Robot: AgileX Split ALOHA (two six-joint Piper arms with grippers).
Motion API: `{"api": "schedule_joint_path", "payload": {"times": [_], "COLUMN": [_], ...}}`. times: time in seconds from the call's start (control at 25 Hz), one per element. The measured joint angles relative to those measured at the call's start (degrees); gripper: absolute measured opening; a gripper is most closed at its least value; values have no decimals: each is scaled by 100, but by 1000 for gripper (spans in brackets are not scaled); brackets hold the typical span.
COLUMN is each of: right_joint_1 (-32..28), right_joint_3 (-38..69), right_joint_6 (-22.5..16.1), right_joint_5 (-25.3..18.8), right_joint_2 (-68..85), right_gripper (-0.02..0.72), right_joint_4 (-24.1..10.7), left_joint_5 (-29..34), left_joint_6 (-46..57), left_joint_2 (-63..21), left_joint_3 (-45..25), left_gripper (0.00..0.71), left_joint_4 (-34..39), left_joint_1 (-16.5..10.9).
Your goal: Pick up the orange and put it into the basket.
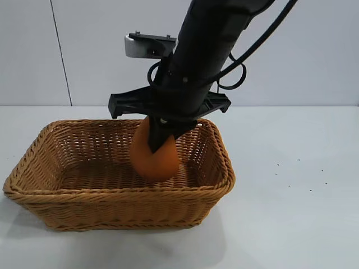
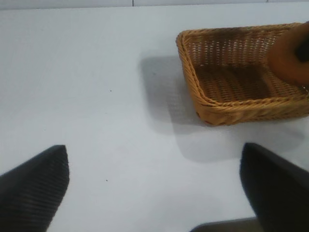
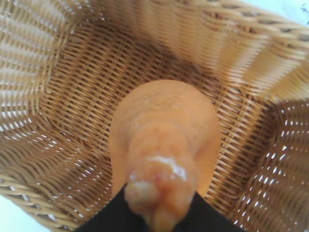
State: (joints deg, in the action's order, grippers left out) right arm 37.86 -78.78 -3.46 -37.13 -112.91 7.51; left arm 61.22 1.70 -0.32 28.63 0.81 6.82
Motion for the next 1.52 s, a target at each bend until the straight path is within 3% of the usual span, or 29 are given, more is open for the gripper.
{"api": "schedule_joint_path", "payload": {"times": [0.28,0.36,0.52,0.56,0.6,0.72,1.04,1.24,1.52], "right_joint_1": [0,0,0,0,0,0,0,0,-77], "right_joint_3": [0,0,0,0,0,0,-171,-661,-764], "right_joint_6": [39,39,39,39,-34,-193,-331,-356,-703], "right_joint_5": [115,172,204,204,226,230,148,-123,-824], "right_joint_2": [-237,-243,-249,-249,-249,-249,-191,234,746], "right_gripper": [10,51,326,326,459,526,549,549,549], "right_joint_4": [-12,-12,-12,-12,-55,-181,-254,-367,-1085], "left_joint_5": [0,0,0,0,0,0,0,0,-6], "left_joint_6": [0,0,0,0,0,0,-5,-5,-5], "left_joint_2": [0,0,0,0,0,0,0,0,0], "left_joint_3": [0,0,0,0,0,0,0,0,0], "left_gripper": [689,689,689,689,689,689,689,689,689], "left_joint_4": [0,0,0,0,0,0,0,0,-10], "left_joint_1": [0,0,0,0,0,0,0,0,0]}}
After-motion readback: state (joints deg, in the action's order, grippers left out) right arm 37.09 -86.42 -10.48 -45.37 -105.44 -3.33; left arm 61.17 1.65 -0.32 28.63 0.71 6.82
